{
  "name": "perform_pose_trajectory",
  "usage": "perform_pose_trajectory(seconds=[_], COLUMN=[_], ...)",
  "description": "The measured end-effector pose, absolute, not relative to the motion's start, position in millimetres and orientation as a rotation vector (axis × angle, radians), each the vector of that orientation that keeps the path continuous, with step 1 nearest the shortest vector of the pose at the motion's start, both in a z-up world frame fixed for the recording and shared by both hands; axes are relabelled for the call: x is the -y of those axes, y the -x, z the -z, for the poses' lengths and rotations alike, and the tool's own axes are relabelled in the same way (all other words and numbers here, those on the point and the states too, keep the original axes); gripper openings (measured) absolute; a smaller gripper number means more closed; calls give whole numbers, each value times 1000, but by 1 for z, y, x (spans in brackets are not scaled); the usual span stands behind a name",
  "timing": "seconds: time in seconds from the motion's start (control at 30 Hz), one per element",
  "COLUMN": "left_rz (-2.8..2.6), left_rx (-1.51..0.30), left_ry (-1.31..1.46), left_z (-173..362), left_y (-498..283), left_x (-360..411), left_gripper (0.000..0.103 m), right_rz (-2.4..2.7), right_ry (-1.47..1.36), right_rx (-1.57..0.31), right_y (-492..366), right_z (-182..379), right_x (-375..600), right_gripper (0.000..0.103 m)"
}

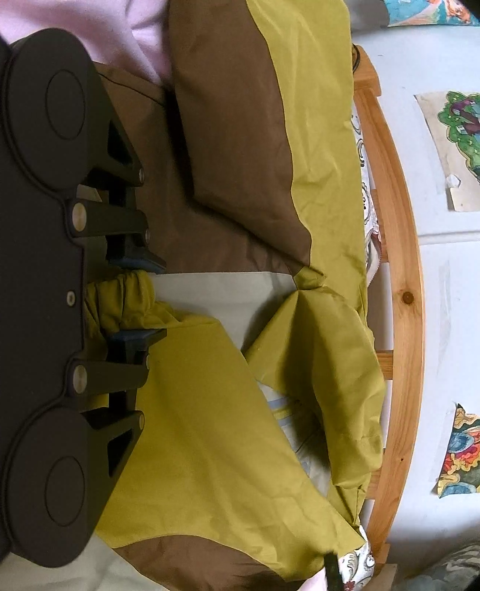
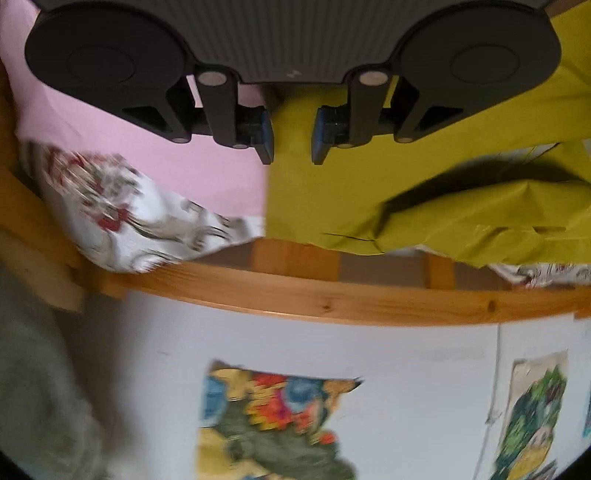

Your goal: Fold large clothes

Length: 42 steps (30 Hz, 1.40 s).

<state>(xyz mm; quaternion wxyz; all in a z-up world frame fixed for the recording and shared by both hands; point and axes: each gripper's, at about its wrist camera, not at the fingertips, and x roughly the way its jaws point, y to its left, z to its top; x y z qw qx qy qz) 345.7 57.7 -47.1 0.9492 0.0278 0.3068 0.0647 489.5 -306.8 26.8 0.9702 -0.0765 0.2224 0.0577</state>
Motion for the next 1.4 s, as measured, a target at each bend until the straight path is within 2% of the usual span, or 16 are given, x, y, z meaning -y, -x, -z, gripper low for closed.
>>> perform_pose_trajectory(seconds=[0.13,0.27,0.33,0.37,0.43,0.5,0.63,0.77,0.9,1.17,1.37,1.4], left_rz=[-131,-116,-102,-90,-77,-88,-161,-350,-533,-590,-743,-762], left_rx=[-629,-634,-631,-623,-597,-562,-519,-471,-449,-362,-399,-394], left_ry=[-43,8,33,45,53,50,37,51,116,483,744,775], left_z=[45,39,32,28,18,5,-18,-40,-51,-63,-46,-41], left_y=[-347,-341,-334,-330,-318,-304,-279,-247,-216,-188,-196,-197], left_x=[-58,-67,-70,-71,-73,-75,-84,-113,-152,-243,-283,-287], left_gripper=[34,41,49,56,67,80,88,96,100,102,93,89], right_rz=[-66,-59,-86,-105,-155,-201,-312,-400,-420,-328,-326,-325], right_ry=[122,100,70,58,40,15,-24,-49,-74,-327,-308,-295], right_rx=[-551,-559,-539,-530,-505,-483,-481,-478,-471,-519,-547,-537], right_y=[-543,-555,-543,-533,-510,-484,-433,-389,-342,-255,-215,-211], right_z=[-14,-8,-10,-12,-14,-16,-16,-15,-13,4,13,13], right_x=[295,295,298,299,299,297,288,273,265,274,279,279], right_gripper=[17,16,26,29,51,65,85,96,103,103,103,103])
